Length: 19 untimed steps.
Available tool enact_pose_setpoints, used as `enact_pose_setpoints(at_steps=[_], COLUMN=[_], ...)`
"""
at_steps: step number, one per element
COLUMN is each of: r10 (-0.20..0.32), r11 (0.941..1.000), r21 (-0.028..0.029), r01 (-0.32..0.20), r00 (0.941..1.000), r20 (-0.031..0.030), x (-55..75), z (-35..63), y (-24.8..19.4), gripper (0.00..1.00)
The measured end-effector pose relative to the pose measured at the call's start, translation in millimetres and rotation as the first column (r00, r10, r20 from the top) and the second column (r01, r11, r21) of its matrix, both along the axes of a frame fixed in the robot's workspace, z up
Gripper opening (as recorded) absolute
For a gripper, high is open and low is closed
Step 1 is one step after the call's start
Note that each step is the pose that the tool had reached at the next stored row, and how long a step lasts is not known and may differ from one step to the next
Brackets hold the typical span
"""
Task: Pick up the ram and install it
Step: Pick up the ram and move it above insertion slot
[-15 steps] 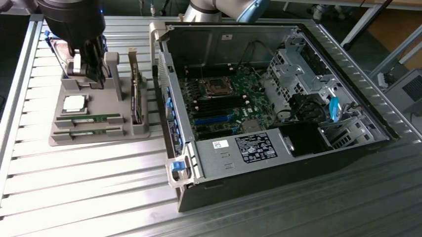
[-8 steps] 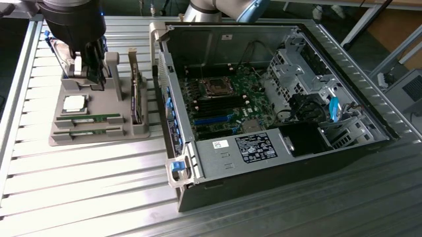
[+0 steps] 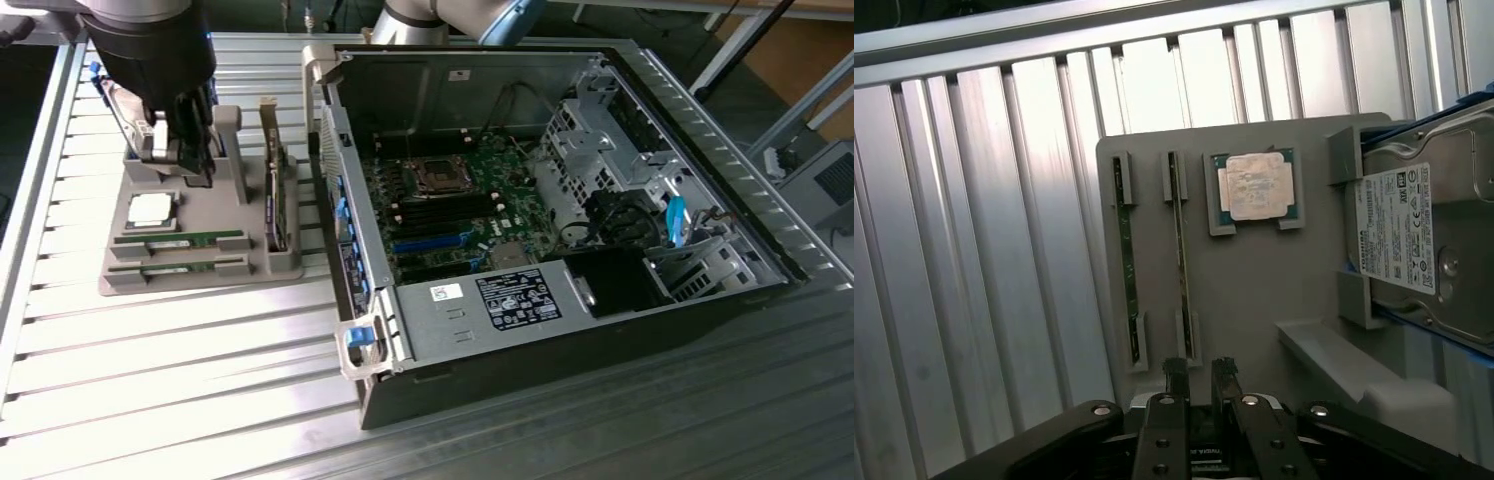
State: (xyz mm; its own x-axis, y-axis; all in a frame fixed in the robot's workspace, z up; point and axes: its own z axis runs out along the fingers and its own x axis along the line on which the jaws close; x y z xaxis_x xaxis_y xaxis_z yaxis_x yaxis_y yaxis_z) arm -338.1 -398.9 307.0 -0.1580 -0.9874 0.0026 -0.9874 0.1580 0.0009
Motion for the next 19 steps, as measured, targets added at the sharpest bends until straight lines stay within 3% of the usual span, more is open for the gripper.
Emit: enact_pose_setpoints(at_steps=[19], r10=[0.000], r11=[1.0000], r21=[0.0000], r01=[0.000], r00=[1.0000], r20=[-0.0001], x=[0.0], z=[-14.5], y=[0.0], gripper=[0.23])
